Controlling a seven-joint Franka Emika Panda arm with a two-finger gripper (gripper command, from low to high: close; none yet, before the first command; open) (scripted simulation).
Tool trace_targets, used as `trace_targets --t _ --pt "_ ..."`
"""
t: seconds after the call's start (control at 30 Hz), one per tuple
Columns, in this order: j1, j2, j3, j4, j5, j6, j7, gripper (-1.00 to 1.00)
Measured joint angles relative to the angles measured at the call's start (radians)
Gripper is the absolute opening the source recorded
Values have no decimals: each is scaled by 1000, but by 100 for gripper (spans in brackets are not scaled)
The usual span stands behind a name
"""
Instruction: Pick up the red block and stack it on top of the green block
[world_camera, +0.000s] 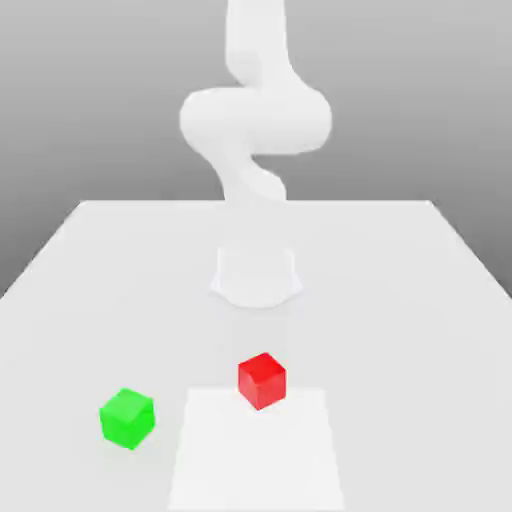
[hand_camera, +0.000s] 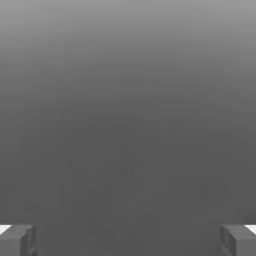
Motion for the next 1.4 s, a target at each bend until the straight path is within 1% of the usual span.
trace_targets --t 0.2,0.43,0.5,0.57,0.63,0.7,0.8,0.83,1.07,1.23,1.33,1.4 --pt "37 164 -22 -198 -35 142 -132 0" --pt "82 366 -78 -441 -60 315 -314 0" --pt "97 436 -99 -520 -61 374 -382 0" --pt "114 545 -118 -584 -55 461 -449 0" --pt "123 658 -122 -603 -35 551 -492 0" --pt "124 740 -113 -600 -1 620 -522 0" --pt "80 851 -52 -588 54 716 -562 0" --pt "56 886 -28 -584 59 746 -568 -100" --pt "45 894 -18 -583 56 752 -565 -100" --pt "50 740 -41 -603 -3 619 -523 -100" --pt "49 634 -41 -619 -9 528 -520 -100" --pt "22 607 -63 -592 -2 474 -504 -100"
